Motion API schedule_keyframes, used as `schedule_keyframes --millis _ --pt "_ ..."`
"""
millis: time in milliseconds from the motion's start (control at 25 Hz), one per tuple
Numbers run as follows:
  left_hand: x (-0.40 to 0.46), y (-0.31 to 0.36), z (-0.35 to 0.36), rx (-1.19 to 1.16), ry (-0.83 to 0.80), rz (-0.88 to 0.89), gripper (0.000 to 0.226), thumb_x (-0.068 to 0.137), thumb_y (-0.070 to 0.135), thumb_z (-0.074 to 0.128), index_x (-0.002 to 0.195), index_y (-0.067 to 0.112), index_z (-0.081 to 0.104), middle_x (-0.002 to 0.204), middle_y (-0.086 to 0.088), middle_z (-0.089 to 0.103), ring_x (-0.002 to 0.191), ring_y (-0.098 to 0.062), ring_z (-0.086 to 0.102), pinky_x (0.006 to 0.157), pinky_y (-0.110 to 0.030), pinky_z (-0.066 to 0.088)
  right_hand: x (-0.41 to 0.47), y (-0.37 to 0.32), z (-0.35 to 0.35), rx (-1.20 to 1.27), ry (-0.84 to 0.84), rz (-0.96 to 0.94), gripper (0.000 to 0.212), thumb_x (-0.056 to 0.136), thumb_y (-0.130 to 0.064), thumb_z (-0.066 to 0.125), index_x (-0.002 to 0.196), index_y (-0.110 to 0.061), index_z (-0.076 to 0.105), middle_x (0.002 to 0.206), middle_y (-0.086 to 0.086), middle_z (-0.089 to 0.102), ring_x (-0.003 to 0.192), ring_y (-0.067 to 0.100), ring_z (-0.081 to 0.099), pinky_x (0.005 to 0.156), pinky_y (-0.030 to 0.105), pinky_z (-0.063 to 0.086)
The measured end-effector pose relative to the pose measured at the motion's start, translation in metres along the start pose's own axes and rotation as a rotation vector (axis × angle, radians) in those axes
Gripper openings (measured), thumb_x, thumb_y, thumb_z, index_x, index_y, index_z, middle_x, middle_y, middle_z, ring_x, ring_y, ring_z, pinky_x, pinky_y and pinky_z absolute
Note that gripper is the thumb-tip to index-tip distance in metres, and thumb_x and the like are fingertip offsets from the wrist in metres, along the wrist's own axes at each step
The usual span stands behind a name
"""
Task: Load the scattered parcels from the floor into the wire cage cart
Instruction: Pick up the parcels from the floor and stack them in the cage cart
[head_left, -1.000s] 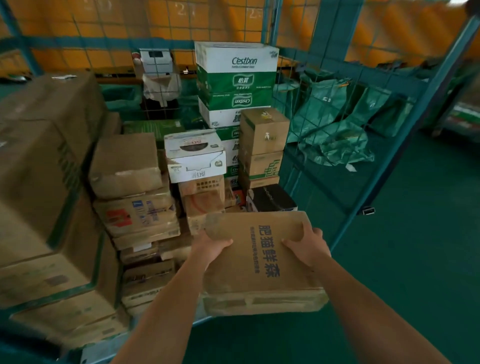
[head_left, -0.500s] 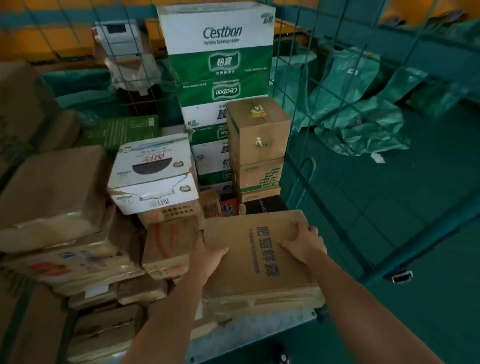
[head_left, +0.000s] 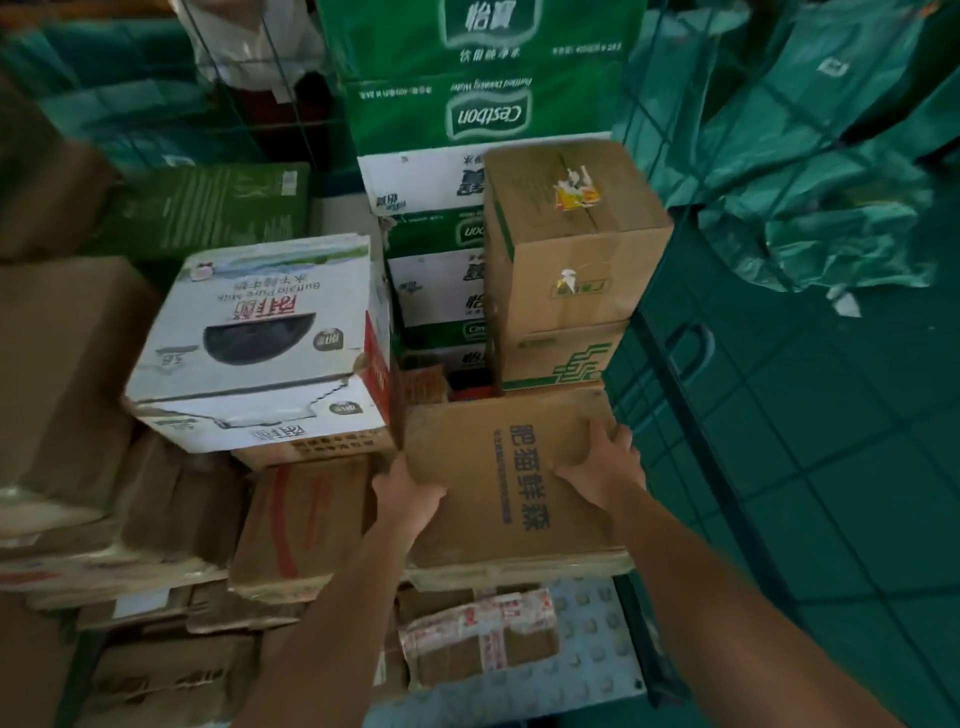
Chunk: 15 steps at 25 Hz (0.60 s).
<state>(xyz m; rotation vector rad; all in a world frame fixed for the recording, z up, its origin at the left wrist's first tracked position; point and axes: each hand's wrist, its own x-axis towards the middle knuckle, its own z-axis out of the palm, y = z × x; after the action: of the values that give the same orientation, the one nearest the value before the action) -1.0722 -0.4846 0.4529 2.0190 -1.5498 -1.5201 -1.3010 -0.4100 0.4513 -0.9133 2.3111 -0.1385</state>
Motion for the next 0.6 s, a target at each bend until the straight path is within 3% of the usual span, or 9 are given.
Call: schedule_keyframes --millis 200,400,520,600 --pt "0.059 0.009 0.009 -0.045 -0.049 -0.013 0.057 0.082 0.013 0.066 0.134 0.02 0.043 0.128 -0.005 0.051 0.116 -0.025 0.05 0.099 -0.042 0.044 0.057 -0.019 0.016 0.021 0.002 0.03 0.1 0.079 -0.055 0.067 0.153 -0.027 0.006 0.157 0.015 0.0 0.141 0.038 0.017 0.114 0.049 0.026" --pt "0.085 0.001 0.022 0.066 0.056 0.022 0.058 0.087 0.012 0.063 0.138 0.02 0.037 0.124 0.002 0.049 0.112 -0.021 0.052 0.089 -0.034 0.045 0.086 -0.034 0.038 0.028 -0.038 -0.003 0.114 0.075 -0.054 0.073 0.152 -0.031 -0.007 0.156 0.015 -0.021 0.146 0.036 -0.008 0.119 0.048 0.005" --pt "0.085 -0.004 0.035 0.33 0.071 0.039 0.082 0.088 0.027 0.063 0.151 0.02 0.01 0.149 -0.007 0.024 0.126 -0.03 0.043 0.099 -0.045 0.047 0.091 -0.035 0.047 -0.005 -0.034 0.002 0.118 0.073 -0.067 0.067 0.15 -0.033 -0.016 0.154 0.015 -0.029 0.146 0.034 -0.015 0.118 0.048 -0.002" --pt "0.082 -0.005 0.041 0.463 0.078 0.007 0.089 0.09 0.035 0.061 0.152 0.016 0.0 0.156 -0.005 0.007 0.135 -0.034 0.032 0.105 -0.05 0.041 0.089 -0.032 0.048 -0.051 -0.032 -0.004 0.117 0.072 -0.072 0.063 0.151 -0.034 -0.016 0.155 0.015 -0.026 0.146 0.036 -0.008 0.118 0.05 0.005"
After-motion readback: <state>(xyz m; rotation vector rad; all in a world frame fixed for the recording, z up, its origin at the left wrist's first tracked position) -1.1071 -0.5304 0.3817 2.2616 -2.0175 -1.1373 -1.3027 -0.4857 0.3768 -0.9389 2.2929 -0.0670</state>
